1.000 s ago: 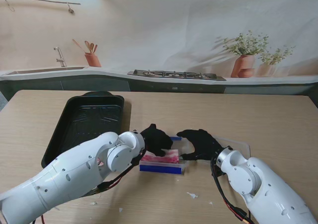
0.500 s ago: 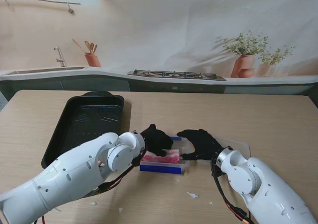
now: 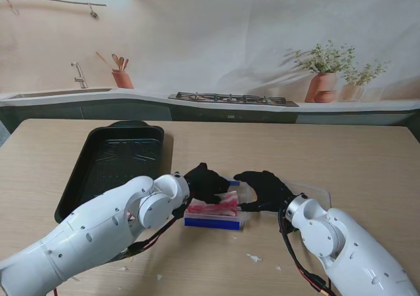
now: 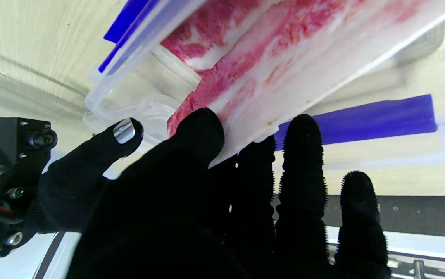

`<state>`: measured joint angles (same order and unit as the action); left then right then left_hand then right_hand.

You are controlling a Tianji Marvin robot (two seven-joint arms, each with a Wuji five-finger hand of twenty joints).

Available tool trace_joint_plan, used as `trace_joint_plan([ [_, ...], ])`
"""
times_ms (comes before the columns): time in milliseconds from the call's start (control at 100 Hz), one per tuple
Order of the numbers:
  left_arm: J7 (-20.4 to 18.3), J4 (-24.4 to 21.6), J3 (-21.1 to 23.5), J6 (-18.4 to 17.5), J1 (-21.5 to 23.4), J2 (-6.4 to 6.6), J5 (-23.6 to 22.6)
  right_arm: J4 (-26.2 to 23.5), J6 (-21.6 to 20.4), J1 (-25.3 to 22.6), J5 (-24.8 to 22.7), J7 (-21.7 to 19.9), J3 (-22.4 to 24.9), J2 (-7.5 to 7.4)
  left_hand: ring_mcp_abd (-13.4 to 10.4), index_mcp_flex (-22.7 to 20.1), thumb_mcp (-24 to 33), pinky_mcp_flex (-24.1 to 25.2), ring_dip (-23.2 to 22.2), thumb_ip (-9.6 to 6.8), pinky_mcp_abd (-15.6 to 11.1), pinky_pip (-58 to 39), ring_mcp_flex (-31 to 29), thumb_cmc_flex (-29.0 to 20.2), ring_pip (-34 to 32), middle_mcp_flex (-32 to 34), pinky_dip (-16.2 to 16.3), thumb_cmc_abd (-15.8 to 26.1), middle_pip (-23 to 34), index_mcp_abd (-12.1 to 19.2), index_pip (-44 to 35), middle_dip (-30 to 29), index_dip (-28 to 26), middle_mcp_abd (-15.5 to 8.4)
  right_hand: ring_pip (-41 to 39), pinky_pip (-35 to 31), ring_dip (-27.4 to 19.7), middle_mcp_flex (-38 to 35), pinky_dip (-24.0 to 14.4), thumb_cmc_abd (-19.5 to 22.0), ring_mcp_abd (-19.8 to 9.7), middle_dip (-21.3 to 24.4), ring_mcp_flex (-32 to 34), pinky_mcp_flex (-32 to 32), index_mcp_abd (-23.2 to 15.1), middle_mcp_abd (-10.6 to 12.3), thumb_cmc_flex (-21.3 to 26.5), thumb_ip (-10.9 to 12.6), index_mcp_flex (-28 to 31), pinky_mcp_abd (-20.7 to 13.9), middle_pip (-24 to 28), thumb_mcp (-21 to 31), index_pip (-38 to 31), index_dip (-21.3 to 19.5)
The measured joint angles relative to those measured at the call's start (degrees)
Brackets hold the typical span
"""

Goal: Separate the bacon slices onto the tray

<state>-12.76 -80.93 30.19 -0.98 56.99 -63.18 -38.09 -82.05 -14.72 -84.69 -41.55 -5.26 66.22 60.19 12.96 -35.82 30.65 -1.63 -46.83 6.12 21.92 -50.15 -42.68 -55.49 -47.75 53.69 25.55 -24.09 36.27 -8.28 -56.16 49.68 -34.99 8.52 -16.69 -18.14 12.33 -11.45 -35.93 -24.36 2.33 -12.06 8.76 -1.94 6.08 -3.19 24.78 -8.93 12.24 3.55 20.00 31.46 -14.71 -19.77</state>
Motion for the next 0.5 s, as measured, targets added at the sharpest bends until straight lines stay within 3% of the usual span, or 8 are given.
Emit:
trace_joint_plan([
  [90,0.7,-0.1,0.9,-1.1,0.6,0.01,-0.1,0.0,0.0,0.0,0.0,0.0,0.0,0.0,0.4,0.8,-1.1,-0.9,-1.5,0.66,-0.1,-0.8,0.0,-0.9,-0.7,-0.6,0.6,0.6,0.6,-0.7,-0.2,1.4,-0.7,0.4,0.0,0.0,0.0,0.0,0.0,0.0,0.0,0.0,0.0,0.0,0.0,0.0,0.0,0.0,0.0,0.0,0.0,0.0,0.0,0.0],
  [500,1.5,-2.1,3.6,-4.4,2.1,0.53,-1.8,0.0,0.0,0.0,0.0,0.0,0.0,0.0,1.8,2.4,-4.1,-2.6,-5.1,0.71,-0.1,-2.2,0.1,-3.1,-3.8,-1.8,1.4,2.3,2.8,-2.8,-0.8,4.3,-2.4,2.0,0.0,0.0,0.0,0.0,0.0,0.0,-0.4,0.0,0.0,0.0,0.0,0.0,0.0,0.0,0.0,0.0,0.0,0.0,0.0,0.0],
])
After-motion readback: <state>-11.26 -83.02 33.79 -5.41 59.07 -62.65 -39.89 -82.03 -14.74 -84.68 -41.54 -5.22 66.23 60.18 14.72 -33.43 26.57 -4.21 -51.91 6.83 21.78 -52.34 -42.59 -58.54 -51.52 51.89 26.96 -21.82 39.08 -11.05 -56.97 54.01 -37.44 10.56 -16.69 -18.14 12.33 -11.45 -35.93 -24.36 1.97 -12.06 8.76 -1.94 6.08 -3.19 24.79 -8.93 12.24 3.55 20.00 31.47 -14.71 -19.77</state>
